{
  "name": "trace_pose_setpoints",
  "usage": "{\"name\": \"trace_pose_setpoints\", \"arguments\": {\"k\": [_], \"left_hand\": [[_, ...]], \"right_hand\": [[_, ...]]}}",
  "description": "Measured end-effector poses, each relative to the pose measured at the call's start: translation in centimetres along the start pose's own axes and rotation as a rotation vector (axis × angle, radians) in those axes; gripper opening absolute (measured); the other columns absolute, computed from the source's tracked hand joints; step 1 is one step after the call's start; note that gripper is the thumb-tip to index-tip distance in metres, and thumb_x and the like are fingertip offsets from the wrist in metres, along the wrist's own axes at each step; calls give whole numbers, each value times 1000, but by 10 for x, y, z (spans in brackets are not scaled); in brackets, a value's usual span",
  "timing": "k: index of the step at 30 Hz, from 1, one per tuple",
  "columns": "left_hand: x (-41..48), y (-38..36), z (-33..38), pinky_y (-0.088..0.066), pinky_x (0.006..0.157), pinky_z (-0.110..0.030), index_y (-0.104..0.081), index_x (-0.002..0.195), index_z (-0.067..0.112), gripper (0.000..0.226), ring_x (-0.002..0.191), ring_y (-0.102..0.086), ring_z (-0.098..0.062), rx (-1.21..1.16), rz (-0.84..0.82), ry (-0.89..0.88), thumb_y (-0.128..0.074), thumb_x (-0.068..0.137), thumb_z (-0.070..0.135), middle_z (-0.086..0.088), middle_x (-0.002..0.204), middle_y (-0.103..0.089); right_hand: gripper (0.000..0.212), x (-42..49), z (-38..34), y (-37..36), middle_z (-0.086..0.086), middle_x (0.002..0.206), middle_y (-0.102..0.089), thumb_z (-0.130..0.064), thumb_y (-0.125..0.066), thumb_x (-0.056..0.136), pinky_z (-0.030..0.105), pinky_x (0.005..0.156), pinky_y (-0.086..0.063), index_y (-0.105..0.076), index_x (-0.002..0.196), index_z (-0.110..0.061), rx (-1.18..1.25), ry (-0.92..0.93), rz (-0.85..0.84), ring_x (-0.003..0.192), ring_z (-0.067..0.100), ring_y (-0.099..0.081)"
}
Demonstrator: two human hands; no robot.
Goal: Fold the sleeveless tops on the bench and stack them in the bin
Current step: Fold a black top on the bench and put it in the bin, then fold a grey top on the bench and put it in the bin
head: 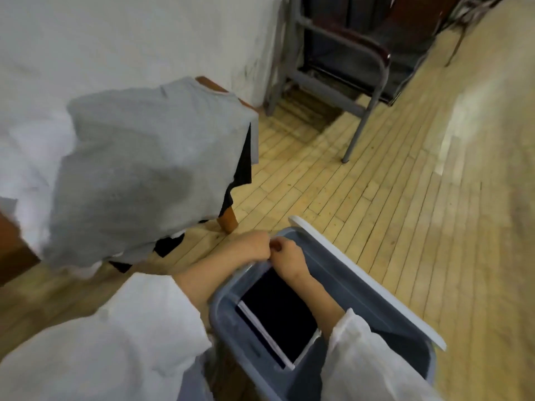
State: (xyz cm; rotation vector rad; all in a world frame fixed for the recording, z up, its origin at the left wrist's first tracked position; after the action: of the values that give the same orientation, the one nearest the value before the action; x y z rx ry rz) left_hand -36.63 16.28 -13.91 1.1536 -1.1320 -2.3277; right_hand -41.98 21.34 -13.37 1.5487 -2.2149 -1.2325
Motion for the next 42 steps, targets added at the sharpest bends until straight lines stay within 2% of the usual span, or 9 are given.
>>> {"name": "trace_pose_setpoints", "arguments": {"k": [5, 9, 13, 16, 23, 27, 35, 39, 42], "left_hand": [[-71, 88, -62, -37, 64, -32, -57, 75, 10, 13, 87, -60, -31, -186, 259, -42, -49, 84, 5, -14, 88, -62], [-124, 142, -137, -39, 70, -28, -66, 109, 12, 30, 94, -60, -25, -401, 528, -4, -44, 90, 2, -9, 103, -65], [-165, 173, -247, -44, 86, -32, -65, 94, 16, 18, 104, -59, -28, -577, 763, 250, -47, 93, 13, -8, 108, -65], [-187, 174, -309, -42, 80, -30, -63, 105, 13, 20, 103, -58, -27, -599, 823, 385, -46, 95, 13, -7, 111, -61], [-171, 160, -339, -46, 48, -28, -59, 92, 16, 2, 56, -57, -20, -844, 716, 321, -59, 91, 17, -7, 75, -63], [-168, 164, -346, -41, 44, -24, -62, 88, 16, 6, 51, -54, -15, -874, 798, 352, -57, 90, 14, -4, 68, -61], [-152, 161, -330, -45, 46, -27, -47, 94, 15, 14, 56, -55, -20, -813, 457, 453, -48, 96, 29, -8, 77, -56], [-155, 154, -339, -31, 41, -20, -62, 86, 9, 41, 44, -42, -13, -1481, 492, 416, -38, 99, 39, -4, 62, -51], [-155, 155, -324, -44, 61, -29, -69, 91, 4, 64, 65, -58, -22, -1977, 428, 203, -37, 92, 59, -12, 77, -66]], "right_hand": [[14, -17, -119, 5, 5, 91, -66, -13, -50, 91, 30, 73, -48, -62, 98, -11, 118, 145, 95, 85, 21, -63], [14, -21, -218, -13, -5, 87, -58, -17, -54, 92, 15, 56, -36, -62, 102, -13, 85, 330, 101, 78, 12, -54], [31, -27, -300, -53, -6, 84, -54, -16, -51, 94, 21, 67, -43, -45, 124, -16, 153, 408, 66, 76, 10, -54], [29, -18, -333, -89, -2, 87, -57, -17, -51, 94, 20, 71, -45, -46, 123, -17, 147, 414, 38, 77, 11, -55], [25, 41, -362, -146, 2, 89, -61, -35, -64, 84, 33, 77, -48, -49, 94, -17, 3, 330, 1, 86, 22, -61], [20, 59, -356, -147, 8, 99, -65, -28, -58, 87, 30, 77, -44, -57, 98, -11, -52, 287, 83, 94, 27, -61], [32, 46, -344, -120, 4, 67, -43, -3, -38, 93, 20, 53, -34, -37, 62, -15, 758, 171, 35, 62, 13, -38], [27, 23, -357, -110, -2, 61, -33, -12, -41, 83, 26, 53, -31, -30, 59, -21, 755, 210, -96, 58, 13, -29], [7, -7, -378, -114, -4, 61, -42, -22, -37, 64, 19, 58, -36, -40, 58, -20, 664, 350, -304, 56, 5, -38]]}}
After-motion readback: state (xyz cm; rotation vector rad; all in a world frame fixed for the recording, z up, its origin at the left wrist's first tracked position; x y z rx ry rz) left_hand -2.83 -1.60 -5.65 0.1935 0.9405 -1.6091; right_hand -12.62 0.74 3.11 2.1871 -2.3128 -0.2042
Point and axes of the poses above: each hand's wrist, its own x-axis towards the middle knuckle, its own y-axis out of the back of the hand, z = x × y, the point moved 10 cm from there along x, towards the middle knuckle
